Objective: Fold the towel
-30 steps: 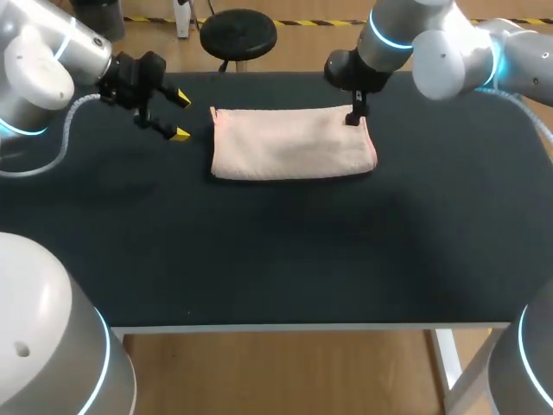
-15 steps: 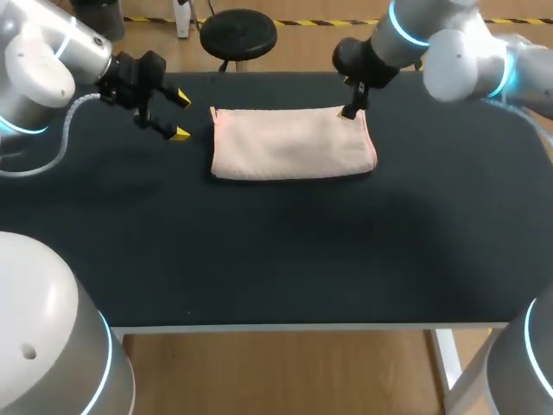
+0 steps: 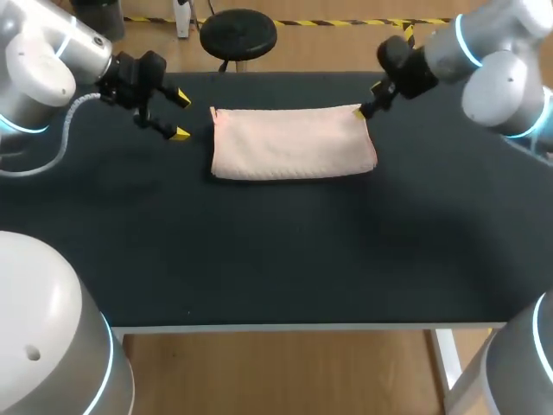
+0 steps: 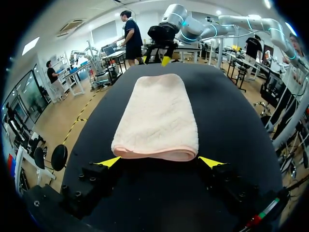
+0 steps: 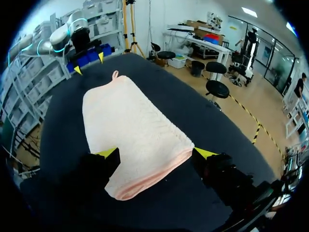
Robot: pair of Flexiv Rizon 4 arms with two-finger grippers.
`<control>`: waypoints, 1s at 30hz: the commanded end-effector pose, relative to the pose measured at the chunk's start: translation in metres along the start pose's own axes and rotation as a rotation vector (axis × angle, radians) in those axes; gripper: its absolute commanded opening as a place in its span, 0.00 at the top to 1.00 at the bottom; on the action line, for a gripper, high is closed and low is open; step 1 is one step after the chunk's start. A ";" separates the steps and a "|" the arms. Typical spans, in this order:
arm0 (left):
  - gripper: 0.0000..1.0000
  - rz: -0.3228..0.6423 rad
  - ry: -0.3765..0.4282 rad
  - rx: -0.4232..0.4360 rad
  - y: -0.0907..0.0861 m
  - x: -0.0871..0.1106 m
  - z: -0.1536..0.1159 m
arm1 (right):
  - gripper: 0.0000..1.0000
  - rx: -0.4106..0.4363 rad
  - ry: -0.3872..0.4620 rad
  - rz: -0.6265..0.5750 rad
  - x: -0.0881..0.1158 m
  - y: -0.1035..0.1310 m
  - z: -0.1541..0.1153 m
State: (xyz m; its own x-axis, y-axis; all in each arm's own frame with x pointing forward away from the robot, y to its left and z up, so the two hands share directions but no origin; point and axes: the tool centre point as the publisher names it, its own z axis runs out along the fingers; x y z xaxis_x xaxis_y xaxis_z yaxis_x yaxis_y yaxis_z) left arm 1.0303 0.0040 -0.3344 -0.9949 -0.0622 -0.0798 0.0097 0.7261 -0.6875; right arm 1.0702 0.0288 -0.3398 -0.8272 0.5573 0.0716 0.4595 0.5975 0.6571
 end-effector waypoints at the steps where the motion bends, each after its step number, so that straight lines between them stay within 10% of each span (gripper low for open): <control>1: 0.00 0.001 -0.003 0.002 0.001 0.001 0.000 | 0.00 -0.082 0.129 0.430 0.009 -0.007 -0.015; 30: 0.00 0.001 -0.003 0.002 0.001 0.001 0.000 | 0.00 0.048 0.341 0.755 -0.005 -0.051 0.040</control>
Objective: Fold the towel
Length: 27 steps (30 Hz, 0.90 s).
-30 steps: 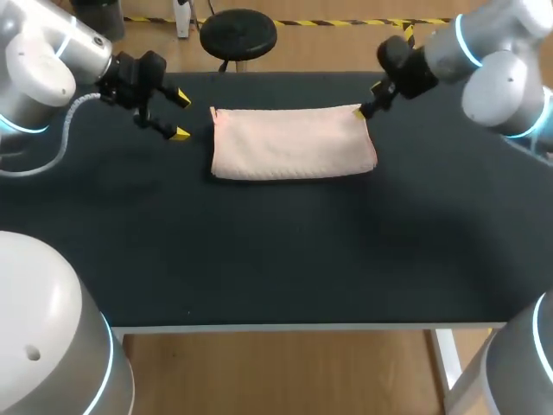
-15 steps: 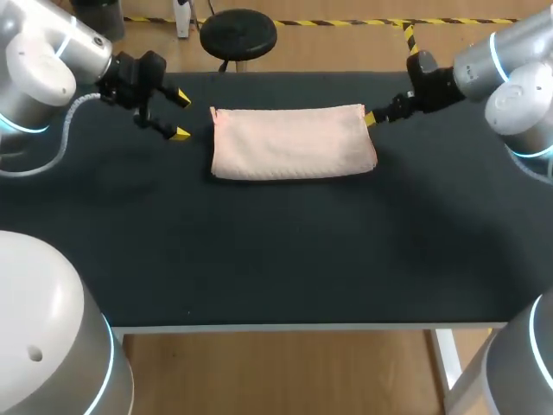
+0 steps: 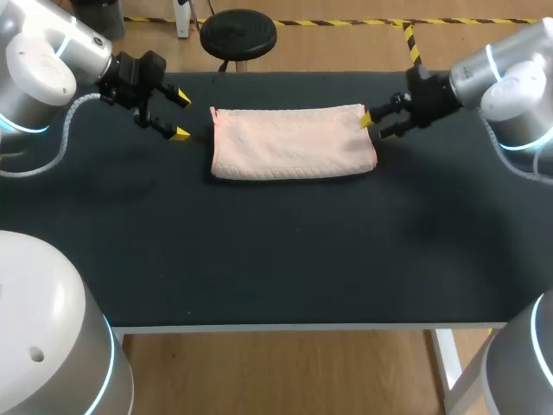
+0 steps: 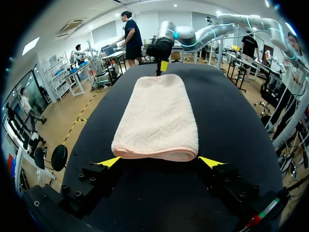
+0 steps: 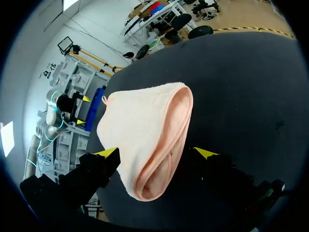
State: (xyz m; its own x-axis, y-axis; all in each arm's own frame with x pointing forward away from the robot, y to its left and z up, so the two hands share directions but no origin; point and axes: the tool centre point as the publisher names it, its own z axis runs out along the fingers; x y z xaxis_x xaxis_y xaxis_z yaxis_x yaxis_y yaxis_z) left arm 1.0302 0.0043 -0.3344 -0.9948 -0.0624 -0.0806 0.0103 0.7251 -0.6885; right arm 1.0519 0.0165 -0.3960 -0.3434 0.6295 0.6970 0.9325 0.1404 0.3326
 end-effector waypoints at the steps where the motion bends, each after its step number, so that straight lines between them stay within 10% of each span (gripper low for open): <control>1: 0.00 0.001 -0.002 0.001 0.000 0.001 0.000 | 0.00 0.032 0.017 0.007 -0.009 0.010 0.008; 27: 0.00 0.001 -0.002 0.001 0.000 0.001 0.000 | 0.00 0.050 0.030 0.091 -0.004 0.010 0.048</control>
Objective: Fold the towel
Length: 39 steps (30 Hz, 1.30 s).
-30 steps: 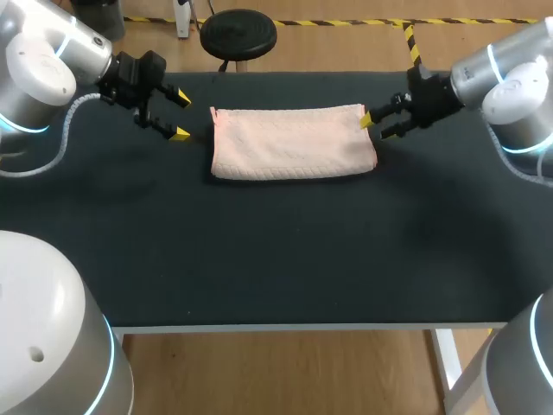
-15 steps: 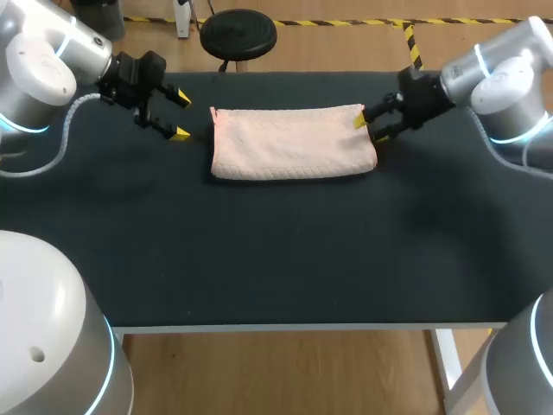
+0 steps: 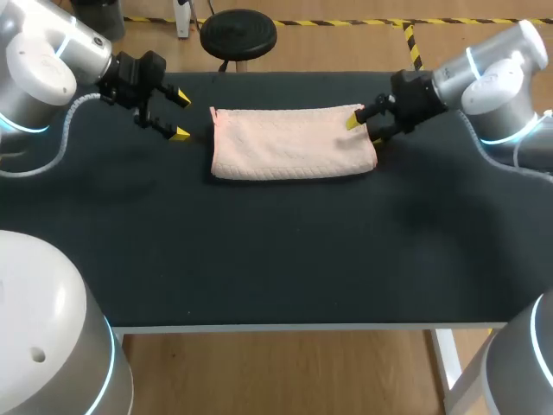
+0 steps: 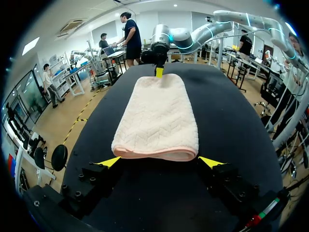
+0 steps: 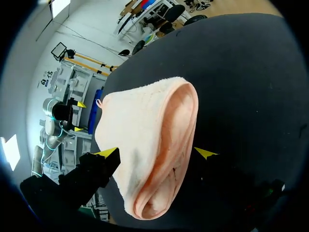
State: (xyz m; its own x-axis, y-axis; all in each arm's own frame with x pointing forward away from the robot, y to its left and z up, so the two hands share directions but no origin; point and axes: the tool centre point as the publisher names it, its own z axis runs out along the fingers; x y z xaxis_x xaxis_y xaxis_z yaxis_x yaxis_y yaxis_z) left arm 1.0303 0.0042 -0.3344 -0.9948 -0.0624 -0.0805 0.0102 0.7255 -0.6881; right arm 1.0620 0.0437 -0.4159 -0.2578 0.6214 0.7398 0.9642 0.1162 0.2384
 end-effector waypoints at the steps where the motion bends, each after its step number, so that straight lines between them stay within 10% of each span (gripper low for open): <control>1: 0.00 0.001 -0.002 0.001 0.000 0.001 0.000 | 0.00 0.007 0.004 -0.003 -0.003 0.004 0.015; 8: 0.00 0.001 -0.002 0.001 0.000 0.001 0.000 | 0.00 0.017 0.004 0.001 0.001 0.005 0.026; 12: 0.00 0.001 -0.002 0.001 0.000 0.001 0.000 | 0.98 0.002 -0.030 0.006 0.001 0.006 0.026; 25: 0.00 0.001 -0.002 0.001 0.000 0.001 0.000 | 1.00 -0.044 -0.171 0.008 0.028 0.023 0.018; 39: 0.00 0.001 -0.002 0.001 0.000 0.001 0.000 | 1.00 -0.096 -0.075 -0.071 0.141 0.063 0.057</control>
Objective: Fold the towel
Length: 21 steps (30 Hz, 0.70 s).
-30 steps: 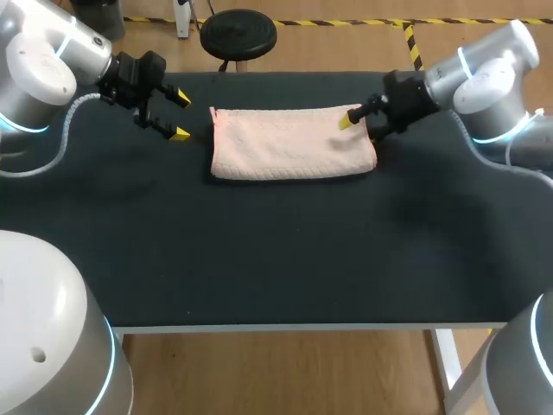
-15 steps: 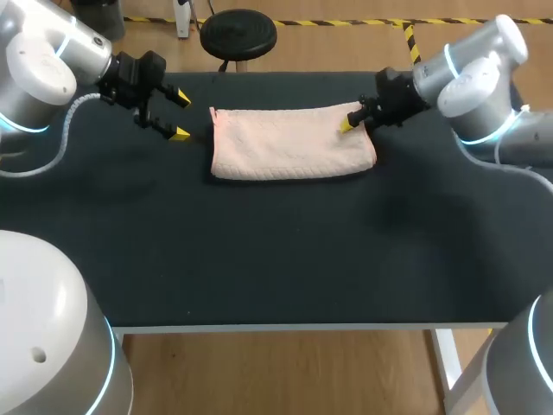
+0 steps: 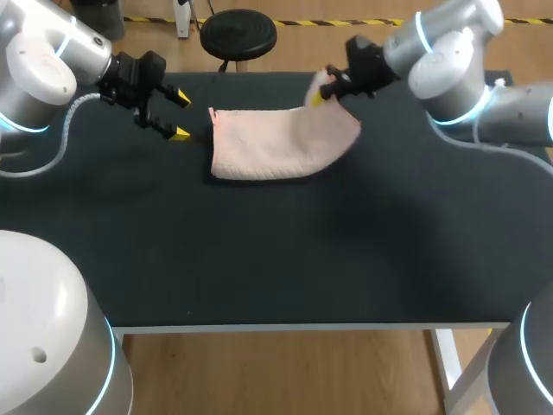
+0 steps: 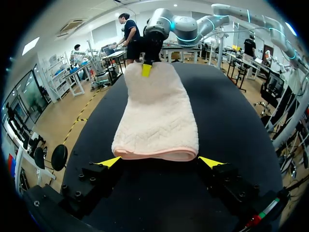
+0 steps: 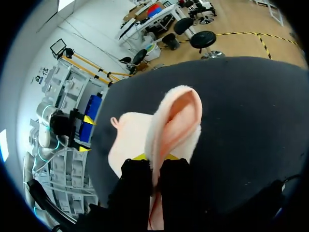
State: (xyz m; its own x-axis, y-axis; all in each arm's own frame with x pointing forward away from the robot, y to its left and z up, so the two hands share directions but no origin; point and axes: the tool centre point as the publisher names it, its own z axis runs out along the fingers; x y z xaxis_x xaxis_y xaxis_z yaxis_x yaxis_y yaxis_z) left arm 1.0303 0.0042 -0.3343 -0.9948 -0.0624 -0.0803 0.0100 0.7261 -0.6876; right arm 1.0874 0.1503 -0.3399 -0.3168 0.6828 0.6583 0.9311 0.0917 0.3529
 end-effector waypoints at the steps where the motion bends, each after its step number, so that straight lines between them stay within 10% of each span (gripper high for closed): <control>1: 0.00 0.001 -0.002 0.002 0.000 0.001 0.000 | 1.00 0.000 0.022 0.003 0.032 0.010 0.025; 21: 0.00 0.001 -0.002 0.002 0.000 0.001 0.000 | 1.00 0.046 0.103 0.015 0.130 -0.015 0.127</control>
State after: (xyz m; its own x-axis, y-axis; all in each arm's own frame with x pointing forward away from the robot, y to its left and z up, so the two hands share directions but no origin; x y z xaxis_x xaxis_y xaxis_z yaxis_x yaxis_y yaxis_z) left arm 1.0303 0.0041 -0.3344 -0.9948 -0.0625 -0.0805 0.0100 0.7261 -0.6875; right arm 1.0564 0.3106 -0.3328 -0.3147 0.6082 0.7288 0.9448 0.1271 0.3020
